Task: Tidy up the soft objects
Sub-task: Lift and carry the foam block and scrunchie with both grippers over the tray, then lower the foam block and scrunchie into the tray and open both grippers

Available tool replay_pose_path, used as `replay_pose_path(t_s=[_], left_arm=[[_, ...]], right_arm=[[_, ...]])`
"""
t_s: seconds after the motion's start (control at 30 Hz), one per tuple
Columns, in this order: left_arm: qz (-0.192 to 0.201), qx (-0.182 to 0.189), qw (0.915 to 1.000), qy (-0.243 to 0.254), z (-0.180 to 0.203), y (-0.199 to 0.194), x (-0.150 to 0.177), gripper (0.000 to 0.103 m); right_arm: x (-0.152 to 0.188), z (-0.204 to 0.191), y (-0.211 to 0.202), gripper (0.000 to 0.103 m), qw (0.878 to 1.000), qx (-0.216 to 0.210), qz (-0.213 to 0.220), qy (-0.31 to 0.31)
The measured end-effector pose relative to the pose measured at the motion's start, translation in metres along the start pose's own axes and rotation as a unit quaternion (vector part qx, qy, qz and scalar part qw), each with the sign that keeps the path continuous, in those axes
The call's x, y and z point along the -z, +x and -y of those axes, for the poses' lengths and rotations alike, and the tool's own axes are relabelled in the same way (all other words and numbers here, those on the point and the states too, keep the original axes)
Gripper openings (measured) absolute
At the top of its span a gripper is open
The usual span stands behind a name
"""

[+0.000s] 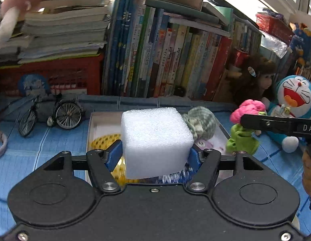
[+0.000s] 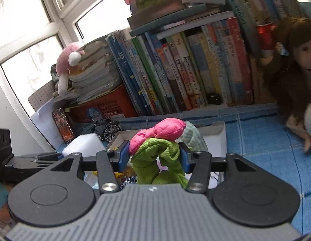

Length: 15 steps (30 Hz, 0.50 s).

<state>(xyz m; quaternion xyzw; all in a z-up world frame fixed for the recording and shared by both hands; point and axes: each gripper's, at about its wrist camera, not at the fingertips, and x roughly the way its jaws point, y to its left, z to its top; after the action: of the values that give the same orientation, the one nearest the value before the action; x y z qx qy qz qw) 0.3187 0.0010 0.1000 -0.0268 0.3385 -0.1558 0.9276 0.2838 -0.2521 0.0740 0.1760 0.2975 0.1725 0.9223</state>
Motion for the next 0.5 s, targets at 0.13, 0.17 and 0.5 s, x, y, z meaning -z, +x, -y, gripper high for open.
replay_pose_path(t_s=[0.13, 0.17, 0.5], left_arm=[[-0.004, -0.004, 1.0, -0.001, 0.001, 0.022, -0.02, 0.065], [-0.007, -0.007, 1.0, -0.001, 0.001, 0.028, -0.023, 0.065], [-0.048, -0.031, 0.9982, 0.017, -0.003, 0.07, -0.015, 0.062]], right_arm=[[-0.015, -0.004, 0.022, 0.056, 1.0, -0.008, -0.012, 0.0], [-0.017, -0.005, 0.027, 0.056, 1.0, -0.011, -0.015, -0.002], [-0.006, -0.008, 0.065, 0.055, 0.996, -0.058, -0.061, -0.014]])
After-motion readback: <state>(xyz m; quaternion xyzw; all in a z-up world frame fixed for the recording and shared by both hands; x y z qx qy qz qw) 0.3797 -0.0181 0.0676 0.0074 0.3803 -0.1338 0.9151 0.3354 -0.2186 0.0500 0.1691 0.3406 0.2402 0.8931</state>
